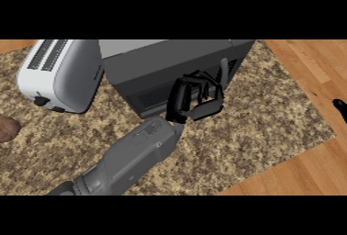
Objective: Pick up the milk, place it into the microwave and close the microwave
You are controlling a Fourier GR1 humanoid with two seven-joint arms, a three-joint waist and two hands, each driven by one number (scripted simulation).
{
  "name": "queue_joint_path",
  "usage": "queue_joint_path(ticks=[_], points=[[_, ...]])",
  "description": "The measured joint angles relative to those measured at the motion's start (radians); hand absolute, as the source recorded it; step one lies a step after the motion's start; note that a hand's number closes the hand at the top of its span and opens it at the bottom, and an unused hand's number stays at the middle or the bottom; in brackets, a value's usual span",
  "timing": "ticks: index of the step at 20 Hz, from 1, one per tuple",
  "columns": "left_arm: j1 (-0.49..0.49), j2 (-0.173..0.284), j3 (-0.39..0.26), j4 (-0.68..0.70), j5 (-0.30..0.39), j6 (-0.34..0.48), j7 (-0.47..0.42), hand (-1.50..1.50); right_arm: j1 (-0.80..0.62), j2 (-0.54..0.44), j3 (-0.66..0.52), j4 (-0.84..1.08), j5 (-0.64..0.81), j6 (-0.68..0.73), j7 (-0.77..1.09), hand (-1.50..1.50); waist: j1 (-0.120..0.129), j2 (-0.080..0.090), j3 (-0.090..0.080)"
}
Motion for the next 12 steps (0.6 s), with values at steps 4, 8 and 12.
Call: queue_joint_path(ticks=[4, 8, 12], points=[[-0.004, 0.000, -0.007, 0.006, 0.016, -0.002, -0.019, 1.50, -0.007, -0.009, -0.005, -0.003, -0.019, -0.001, 0.011, -1.50, 0.000, 0.001, 0.001], [-0.006, 0.000, -0.012, 0.012, 0.030, 0.002, -0.039, 1.50, -0.014, -0.020, -0.012, -0.006, -0.037, -0.007, 0.025, -1.50, -0.004, 0.001, 0.001], [-0.010, 0.000, -0.020, 0.020, 0.043, 0.000, -0.054, 1.50, -0.021, -0.030, -0.012, -0.011, -0.060, -0.001, 0.036, -1.50, -0.003, 0.001, 0.002]])
